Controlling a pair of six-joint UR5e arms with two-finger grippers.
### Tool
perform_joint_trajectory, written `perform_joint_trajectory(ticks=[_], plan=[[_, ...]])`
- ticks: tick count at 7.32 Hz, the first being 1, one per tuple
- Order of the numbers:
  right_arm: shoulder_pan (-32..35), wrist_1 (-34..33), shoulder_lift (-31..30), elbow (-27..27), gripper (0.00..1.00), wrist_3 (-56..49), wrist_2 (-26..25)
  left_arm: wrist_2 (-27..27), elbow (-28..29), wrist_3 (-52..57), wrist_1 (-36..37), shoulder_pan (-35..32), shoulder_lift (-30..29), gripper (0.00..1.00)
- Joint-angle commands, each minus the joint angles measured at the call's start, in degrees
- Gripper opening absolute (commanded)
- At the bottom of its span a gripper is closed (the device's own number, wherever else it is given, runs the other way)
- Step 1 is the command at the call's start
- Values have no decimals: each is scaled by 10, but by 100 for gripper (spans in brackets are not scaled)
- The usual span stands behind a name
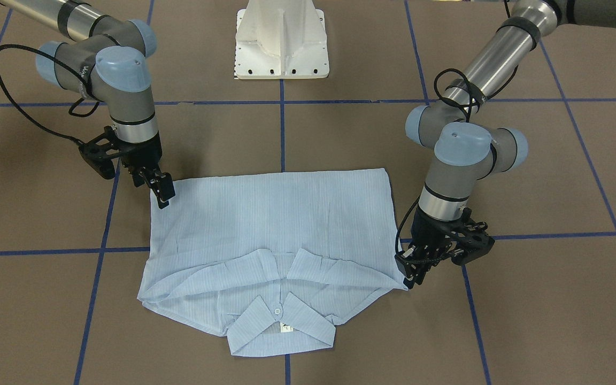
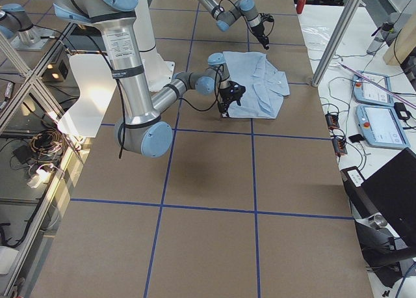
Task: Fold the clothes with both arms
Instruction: 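Move the right gripper to the folded shirt's side edge and grasp it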
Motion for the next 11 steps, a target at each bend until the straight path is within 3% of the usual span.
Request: perform_joint_trajectory(ticks=[1,3,4,5,8,10,11], plan=[[-10,24,-19,-3,78,34,2,1,-1,-1,1,0,-1,32],[-19,25,-31,-6,73,38,2,2,-1,-1,1,0,0,32],[-20,24,-29,-1,27,43,5,2,-1,-1,1,0,-1,32],[-20,25,-27,4,0,45,18,3,-1,-1,1,0,0,32],[-20,26,-24,9,0,45,26,4,-1,-1,1,0,0,32],[-18,24,-43,49,0,44,50,3,-1,-1,1,0,1,32],[-19,23,-79,98,0,45,64,2,-6,-1,1,0,1,32]])
